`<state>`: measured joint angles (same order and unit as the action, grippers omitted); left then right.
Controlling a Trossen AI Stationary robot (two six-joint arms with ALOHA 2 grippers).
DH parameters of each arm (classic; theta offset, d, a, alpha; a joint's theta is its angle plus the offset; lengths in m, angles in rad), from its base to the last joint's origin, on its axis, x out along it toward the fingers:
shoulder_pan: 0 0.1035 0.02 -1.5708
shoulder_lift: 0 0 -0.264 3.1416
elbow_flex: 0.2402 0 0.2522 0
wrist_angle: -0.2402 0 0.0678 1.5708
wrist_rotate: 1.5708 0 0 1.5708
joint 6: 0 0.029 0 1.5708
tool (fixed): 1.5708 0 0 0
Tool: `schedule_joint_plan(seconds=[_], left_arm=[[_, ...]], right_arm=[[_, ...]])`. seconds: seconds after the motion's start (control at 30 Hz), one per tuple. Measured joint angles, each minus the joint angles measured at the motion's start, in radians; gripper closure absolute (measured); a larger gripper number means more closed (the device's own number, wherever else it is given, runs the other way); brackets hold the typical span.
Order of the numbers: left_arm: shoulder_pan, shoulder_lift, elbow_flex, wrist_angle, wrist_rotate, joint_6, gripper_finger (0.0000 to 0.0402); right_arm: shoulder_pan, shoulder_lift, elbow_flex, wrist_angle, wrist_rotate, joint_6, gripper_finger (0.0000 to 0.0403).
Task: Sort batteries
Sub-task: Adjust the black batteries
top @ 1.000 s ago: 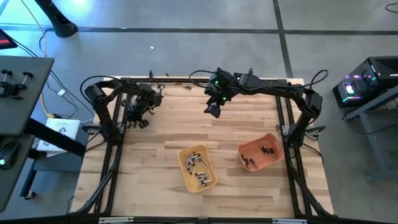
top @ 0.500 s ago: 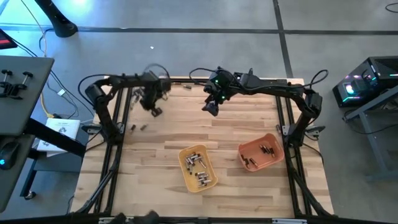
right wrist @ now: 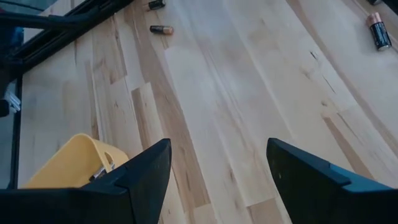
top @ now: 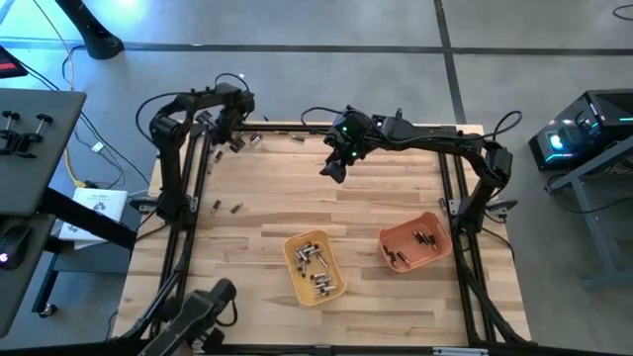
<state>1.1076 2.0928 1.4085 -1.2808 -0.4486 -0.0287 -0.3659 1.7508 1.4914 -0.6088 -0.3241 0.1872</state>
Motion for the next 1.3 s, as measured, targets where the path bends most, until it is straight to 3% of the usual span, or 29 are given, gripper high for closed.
schedule_joint_plan(seconds=[0.33, 0.57, 0.87, 1.1, 1.2, 1.3], left_arm=[[0.0, 0.042, 0.041, -0.012, 0.006, 0.075, 0.0401], [0.041, 0.04, 0.132, 0.007, 0.166, 0.019, 0.0401], [0.05, 0.105, 0.139, -0.048, 0.138, -0.03, 0.0401], [0.071, 0.097, 0.168, 0.117, 0.193, -0.25, 0.0402], [0.079, 0.096, 0.178, 0.142, 0.221, -0.278, 0.0402], [0.087, 0.097, 0.197, 0.151, 0.254, -0.4, 0.0402]], right_arm=[[0.0, 0.0, 0.0, 0.0, 0.0, 0.0, 0.0144], [-0.001, 0.009, 0.0, -0.001, 0.0, -0.028, 0.0144], [0.0, 0.013, 0.0, -0.009, -0.001, -0.008, 0.0144], [0.0, 0.013, 0.0, -0.008, -0.001, -0.012, 0.0144], [0.0, 0.013, 0.0, -0.009, -0.01, -0.012, 0.0144], [0.0, 0.013, 0.0, -0.009, -0.016, -0.009, 0.0144]])
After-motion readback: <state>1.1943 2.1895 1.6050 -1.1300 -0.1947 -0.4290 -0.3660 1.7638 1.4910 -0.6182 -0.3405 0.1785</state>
